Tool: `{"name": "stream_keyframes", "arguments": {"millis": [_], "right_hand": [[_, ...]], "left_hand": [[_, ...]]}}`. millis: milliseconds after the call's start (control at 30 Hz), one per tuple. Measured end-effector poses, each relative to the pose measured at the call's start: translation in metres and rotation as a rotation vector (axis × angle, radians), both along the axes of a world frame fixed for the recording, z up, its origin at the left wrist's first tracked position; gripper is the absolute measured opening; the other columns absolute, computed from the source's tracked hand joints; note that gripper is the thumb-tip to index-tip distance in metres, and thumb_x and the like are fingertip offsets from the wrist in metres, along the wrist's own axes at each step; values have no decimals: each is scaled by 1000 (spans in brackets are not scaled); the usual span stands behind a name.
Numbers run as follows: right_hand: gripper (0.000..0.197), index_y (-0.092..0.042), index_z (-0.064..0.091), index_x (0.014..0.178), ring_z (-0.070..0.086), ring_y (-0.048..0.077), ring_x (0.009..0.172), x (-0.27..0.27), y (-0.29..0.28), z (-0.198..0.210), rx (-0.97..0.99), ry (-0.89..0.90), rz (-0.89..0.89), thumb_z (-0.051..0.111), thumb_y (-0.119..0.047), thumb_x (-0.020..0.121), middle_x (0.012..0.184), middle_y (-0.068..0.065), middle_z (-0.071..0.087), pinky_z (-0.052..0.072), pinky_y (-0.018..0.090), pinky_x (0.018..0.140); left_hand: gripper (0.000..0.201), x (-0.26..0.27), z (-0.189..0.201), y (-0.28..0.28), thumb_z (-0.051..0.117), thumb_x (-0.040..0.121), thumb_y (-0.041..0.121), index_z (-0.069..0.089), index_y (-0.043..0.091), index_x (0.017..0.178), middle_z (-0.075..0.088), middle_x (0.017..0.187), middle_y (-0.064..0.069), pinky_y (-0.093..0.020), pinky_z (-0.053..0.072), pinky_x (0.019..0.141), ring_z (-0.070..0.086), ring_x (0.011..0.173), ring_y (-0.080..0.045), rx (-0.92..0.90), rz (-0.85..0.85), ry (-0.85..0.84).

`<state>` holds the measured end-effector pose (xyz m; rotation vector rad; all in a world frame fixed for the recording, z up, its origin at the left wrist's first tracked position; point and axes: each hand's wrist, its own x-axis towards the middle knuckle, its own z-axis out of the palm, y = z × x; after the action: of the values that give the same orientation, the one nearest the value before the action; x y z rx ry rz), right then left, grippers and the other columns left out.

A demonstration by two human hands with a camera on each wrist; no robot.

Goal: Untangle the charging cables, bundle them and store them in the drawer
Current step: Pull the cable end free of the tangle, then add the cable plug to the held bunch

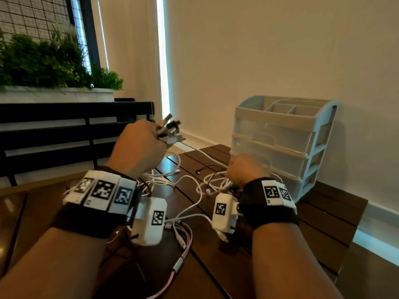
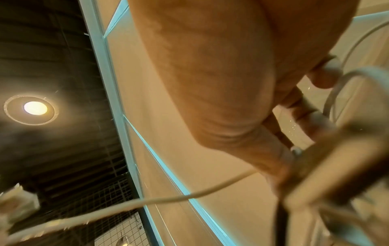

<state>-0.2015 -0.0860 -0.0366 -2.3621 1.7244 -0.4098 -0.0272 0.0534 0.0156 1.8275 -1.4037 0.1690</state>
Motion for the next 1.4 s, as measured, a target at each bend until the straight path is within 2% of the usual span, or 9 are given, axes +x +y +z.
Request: {"name": "stream_keyframes", "arguments": {"millis": [233,400,600,833,967,1100,1200,1267,1400], "right_hand": [[15,-17,64,100,60,19,90,-3,1,4,-193,-236,-62,52,-24,94,98,3,65,41,30,72],[12,-20,63,86,67,16,67,-1,10,8,-98,-641,141,56,-22,95,80,5,68,49,19,52],[8,-21,73,90,55,-10,51,4,26,17,-113,-617,391,66,-18,89,66,-8,64,39,3,48],[11,-22,72,87,58,-5,58,-1,33,21,-111,-644,544,65,-13,89,71,-4,68,42,7,55],[12,-26,70,88,59,-6,61,-6,34,22,-108,-563,585,64,-15,89,75,-5,69,43,6,56],[9,-18,73,91,54,-10,52,-5,31,21,-111,-572,494,64,-16,90,68,-6,64,39,3,49],[9,-20,73,89,56,-11,55,-6,31,19,-87,-544,480,64,-17,90,69,-9,66,40,2,50],[9,-19,74,90,59,-7,56,-3,36,19,-38,-604,549,65,-15,89,72,-5,68,41,5,51],[12,-17,75,92,58,-2,57,4,38,20,-90,-666,642,68,-10,87,72,-3,69,43,10,53]], "left_hand": [[17,27,4,4,67,86,27,64,18,72,58,64,-3,-28,36,55,55,66,-26,-62,145,84],[9,25,-4,-4,61,87,17,67,13,92,61,77,-8,-30,41,60,56,72,-27,19,190,-13],[8,-5,-10,-13,62,86,13,69,16,89,65,75,-4,-25,39,52,60,69,-20,75,-87,-52],[4,-16,-29,-25,63,87,17,66,18,90,65,81,-1,-32,49,68,62,80,-22,133,-155,-23],[28,-17,-30,-27,67,86,19,64,28,112,67,97,4,-32,51,79,61,89,-17,35,-225,-12],[9,-13,-19,-21,63,91,21,71,18,94,62,73,7,-19,38,55,56,64,-7,-104,-167,81],[7,-8,-8,-11,69,88,26,71,20,87,66,76,7,-18,41,58,59,69,-4,-259,-203,218],[7,-13,-7,-6,73,84,23,70,24,90,67,81,10,-14,42,63,60,75,0,-213,-282,250],[23,-29,-19,-15,64,87,11,60,16,64,56,60,1,-16,33,46,49,52,-9,90,-253,54]]}}
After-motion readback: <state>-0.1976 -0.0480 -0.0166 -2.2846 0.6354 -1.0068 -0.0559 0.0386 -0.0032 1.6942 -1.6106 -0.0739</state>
